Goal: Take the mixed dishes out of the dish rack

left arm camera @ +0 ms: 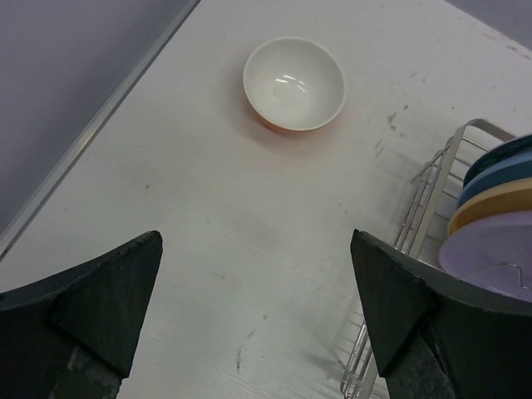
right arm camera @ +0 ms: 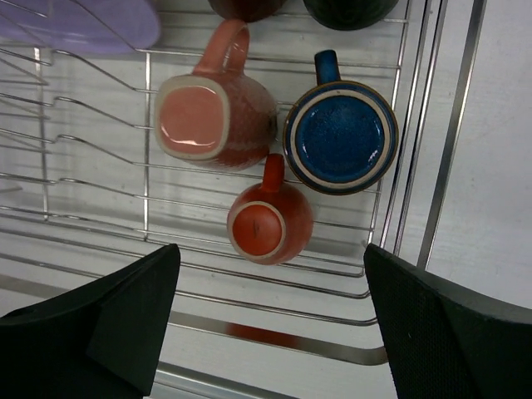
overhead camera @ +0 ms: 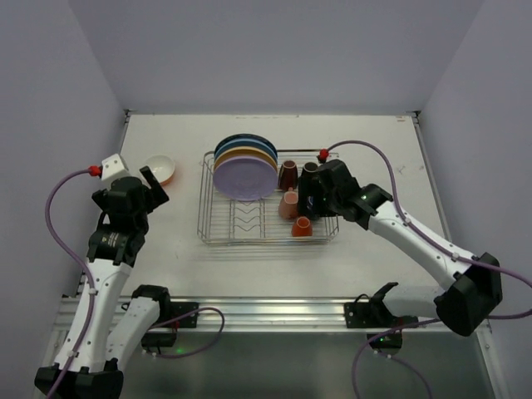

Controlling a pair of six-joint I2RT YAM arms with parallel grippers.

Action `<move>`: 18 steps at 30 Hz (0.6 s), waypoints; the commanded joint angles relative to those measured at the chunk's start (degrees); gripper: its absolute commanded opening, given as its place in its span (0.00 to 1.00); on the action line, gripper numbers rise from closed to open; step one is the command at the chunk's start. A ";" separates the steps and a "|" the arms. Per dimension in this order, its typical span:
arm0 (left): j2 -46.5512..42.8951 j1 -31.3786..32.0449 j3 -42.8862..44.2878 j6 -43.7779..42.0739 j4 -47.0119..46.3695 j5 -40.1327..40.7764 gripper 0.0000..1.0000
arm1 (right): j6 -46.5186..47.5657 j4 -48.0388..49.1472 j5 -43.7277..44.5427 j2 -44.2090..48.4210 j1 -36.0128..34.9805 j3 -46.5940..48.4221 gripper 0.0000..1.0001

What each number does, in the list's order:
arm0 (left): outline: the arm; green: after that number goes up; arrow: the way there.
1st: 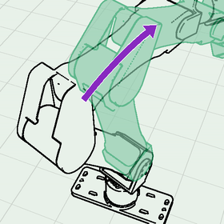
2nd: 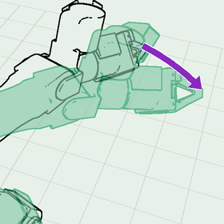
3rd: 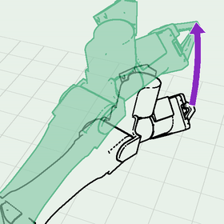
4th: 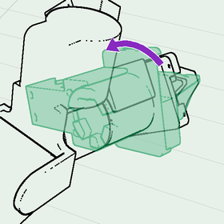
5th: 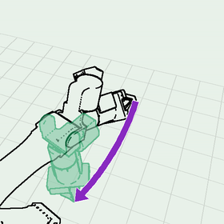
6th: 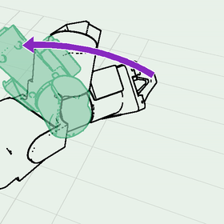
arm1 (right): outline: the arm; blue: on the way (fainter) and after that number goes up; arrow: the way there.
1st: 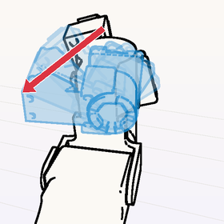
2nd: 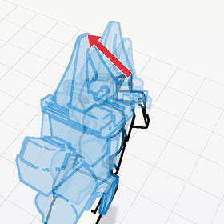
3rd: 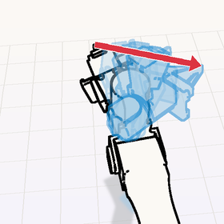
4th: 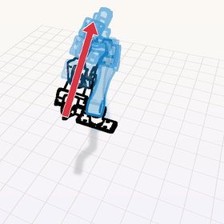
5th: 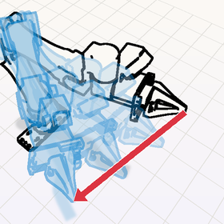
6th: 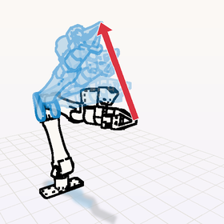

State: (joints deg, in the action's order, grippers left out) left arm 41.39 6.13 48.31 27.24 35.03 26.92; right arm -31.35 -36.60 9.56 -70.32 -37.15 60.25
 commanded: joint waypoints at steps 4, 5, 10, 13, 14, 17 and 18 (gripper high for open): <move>1.77 0.11 0.11 -1.67 -3.56 2.18 1.00 | -2.13 -5.93 4.15 -6.57 -2.75 4.25 0.88; 1.86 0.20 0.11 -1.76 -3.47 2.09 1.00 | -2.22 -6.90 4.15 -7.54 -3.02 4.61 0.88; 2.56 0.99 0.03 -2.81 -3.56 2.88 1.00 | -1.70 -6.56 2.40 -12.64 -3.64 5.05 0.87; 3.44 1.08 0.20 -3.25 -3.56 1.65 1.00 | -1.08 -5.50 0.37 -15.18 -3.64 5.31 0.83; 3.61 1.08 0.11 -3.25 -3.56 1.65 1.00 | -1.08 -5.33 0.28 -15.80 -3.64 5.40 0.82; 3.44 1.25 0.20 -3.34 -3.56 1.56 1.00 | -1.17 -4.98 0.46 -17.48 -3.64 5.67 0.81; 3.26 1.34 0.03 -3.34 -3.56 1.56 1.00 | -1.17 -4.97 0.46 -17.91 -3.64 5.67 0.81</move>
State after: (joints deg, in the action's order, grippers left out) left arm 45.12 6.92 47.97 25.26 33.93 27.66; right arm -32.36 -42.30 10.48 -87.46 -40.71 63.61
